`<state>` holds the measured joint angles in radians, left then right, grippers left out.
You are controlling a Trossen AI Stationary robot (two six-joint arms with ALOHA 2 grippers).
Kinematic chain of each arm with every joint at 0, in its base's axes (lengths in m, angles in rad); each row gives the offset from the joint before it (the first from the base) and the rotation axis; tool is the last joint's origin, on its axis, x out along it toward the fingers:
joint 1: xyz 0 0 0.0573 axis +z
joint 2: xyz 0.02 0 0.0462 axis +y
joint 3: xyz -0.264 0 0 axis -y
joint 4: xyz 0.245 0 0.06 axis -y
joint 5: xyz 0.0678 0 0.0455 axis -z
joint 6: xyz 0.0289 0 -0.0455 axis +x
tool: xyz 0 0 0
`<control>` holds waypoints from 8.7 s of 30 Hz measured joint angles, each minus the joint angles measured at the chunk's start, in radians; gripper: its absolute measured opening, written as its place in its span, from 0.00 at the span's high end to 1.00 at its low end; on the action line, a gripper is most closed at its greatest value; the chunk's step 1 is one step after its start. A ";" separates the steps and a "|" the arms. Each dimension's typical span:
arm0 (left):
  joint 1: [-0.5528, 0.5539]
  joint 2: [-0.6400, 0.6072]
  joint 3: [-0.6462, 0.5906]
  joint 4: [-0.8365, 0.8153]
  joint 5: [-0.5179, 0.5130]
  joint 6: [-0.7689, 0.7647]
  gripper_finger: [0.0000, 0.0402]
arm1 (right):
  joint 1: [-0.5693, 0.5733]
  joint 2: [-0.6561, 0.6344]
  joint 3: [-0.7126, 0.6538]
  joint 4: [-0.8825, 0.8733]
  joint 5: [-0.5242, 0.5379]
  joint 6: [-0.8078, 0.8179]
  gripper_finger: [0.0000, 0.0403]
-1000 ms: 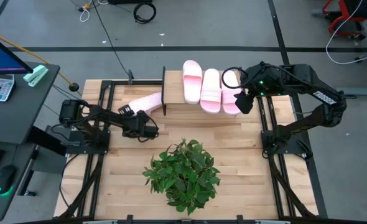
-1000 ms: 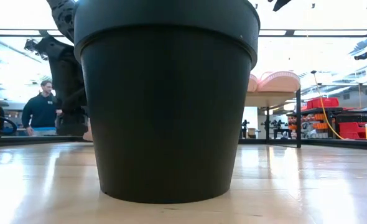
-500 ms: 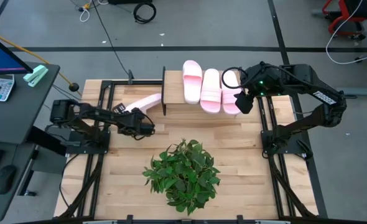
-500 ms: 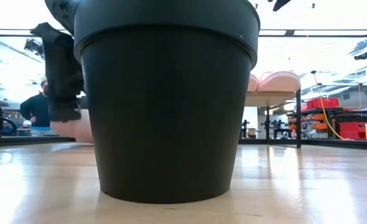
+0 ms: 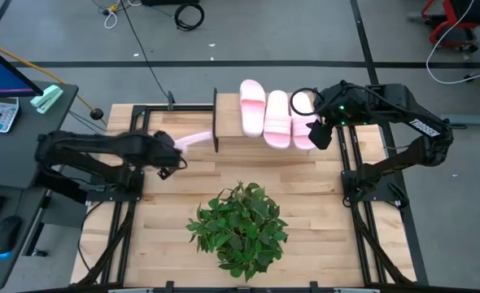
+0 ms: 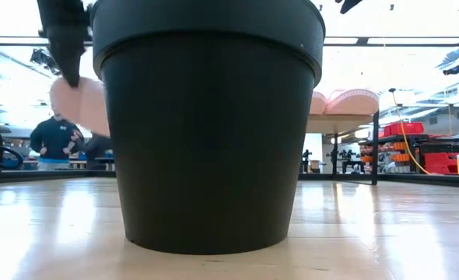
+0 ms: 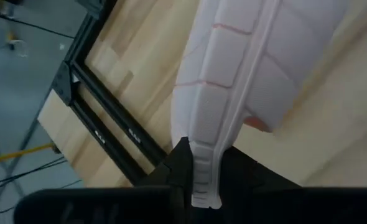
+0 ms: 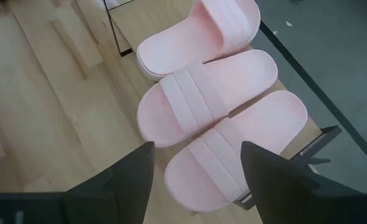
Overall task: Pick and place slides into the shelf
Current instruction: Put the slide on the shelf
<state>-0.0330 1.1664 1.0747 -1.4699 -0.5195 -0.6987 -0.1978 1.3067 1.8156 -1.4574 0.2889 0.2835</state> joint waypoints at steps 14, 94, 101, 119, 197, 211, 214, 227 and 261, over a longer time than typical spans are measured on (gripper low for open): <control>0.049 -0.042 0.421 -0.103 0.061 0.034 0.87 | 0.000 0.000 0.000 0.000 -0.010 -0.023 0.39; 0.256 0.564 1.237 -0.101 0.401 0.833 0.87 | 0.000 0.008 0.000 0.460 -0.328 -0.206 0.39; 0.344 0.594 1.240 -0.101 0.175 1.031 0.87 | 0.027 0.008 0.000 0.451 -0.327 -0.178 0.39; 0.239 0.578 1.240 -0.101 0.175 1.260 0.88 | 0.077 0.008 0.000 0.396 -0.260 -0.172 0.39; 0.646 0.456 0.986 -0.101 1.270 1.064 0.88 | -0.004 0.119 0.000 0.696 -0.514 0.001 0.39; 0.557 0.457 0.762 -0.102 1.157 1.081 0.88 | -0.094 0.181 0.001 0.682 -0.767 0.109 0.39; 0.556 0.457 0.754 -0.101 1.128 1.087 0.88 | -0.121 0.226 0.029 0.637 -0.793 0.093 0.39; 0.557 0.457 0.752 -0.101 1.113 1.087 0.87 | -0.129 0.600 0.542 0.130 -0.752 -0.180 0.42; 0.559 0.457 0.753 -0.101 1.054 1.098 0.88 | -0.046 0.602 0.460 0.014 -0.718 -0.240 0.33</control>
<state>0.5262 1.6230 1.8275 -1.5707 0.5344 0.3998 -0.2433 1.9083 2.2753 -1.4430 -0.4290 0.0440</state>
